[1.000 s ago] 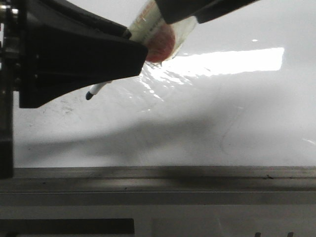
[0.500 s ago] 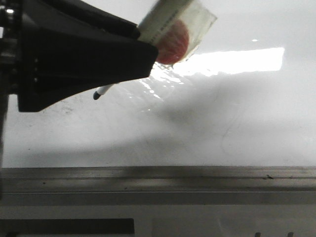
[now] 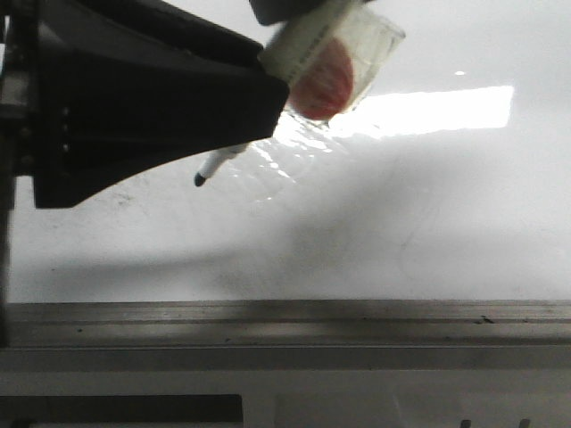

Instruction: Write number 8 on whiteboard

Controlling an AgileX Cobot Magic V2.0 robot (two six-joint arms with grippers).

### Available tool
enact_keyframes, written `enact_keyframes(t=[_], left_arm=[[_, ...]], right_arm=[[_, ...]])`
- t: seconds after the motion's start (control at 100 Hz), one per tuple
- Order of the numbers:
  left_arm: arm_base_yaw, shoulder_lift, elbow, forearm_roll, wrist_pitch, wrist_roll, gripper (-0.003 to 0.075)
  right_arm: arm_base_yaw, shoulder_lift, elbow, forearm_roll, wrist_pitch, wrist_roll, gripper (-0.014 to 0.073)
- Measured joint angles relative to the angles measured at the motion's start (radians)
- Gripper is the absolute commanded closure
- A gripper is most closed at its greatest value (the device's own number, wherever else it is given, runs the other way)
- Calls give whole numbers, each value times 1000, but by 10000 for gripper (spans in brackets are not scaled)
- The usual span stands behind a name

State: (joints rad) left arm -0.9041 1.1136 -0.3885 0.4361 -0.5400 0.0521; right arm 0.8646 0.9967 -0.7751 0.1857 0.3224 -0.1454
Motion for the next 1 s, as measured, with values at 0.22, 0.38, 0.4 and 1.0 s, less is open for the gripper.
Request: enact_keyframes(t=[0.22,0.38,0.4,1.0], left_arm=[[0,-84,0,-142,117,-7,381],[0,-293,0,-277,353,-11,384],[0,-325,2,-284,372,-11,384],[0,-660,5,-397,597,-11,439]], right_arm=[[0,0,0,-5,4,9,658],[0,0,0,-5,4,33,657],[0,0,0,-5,4,37,657],[-248,113,-261,-20,100,98,657]])
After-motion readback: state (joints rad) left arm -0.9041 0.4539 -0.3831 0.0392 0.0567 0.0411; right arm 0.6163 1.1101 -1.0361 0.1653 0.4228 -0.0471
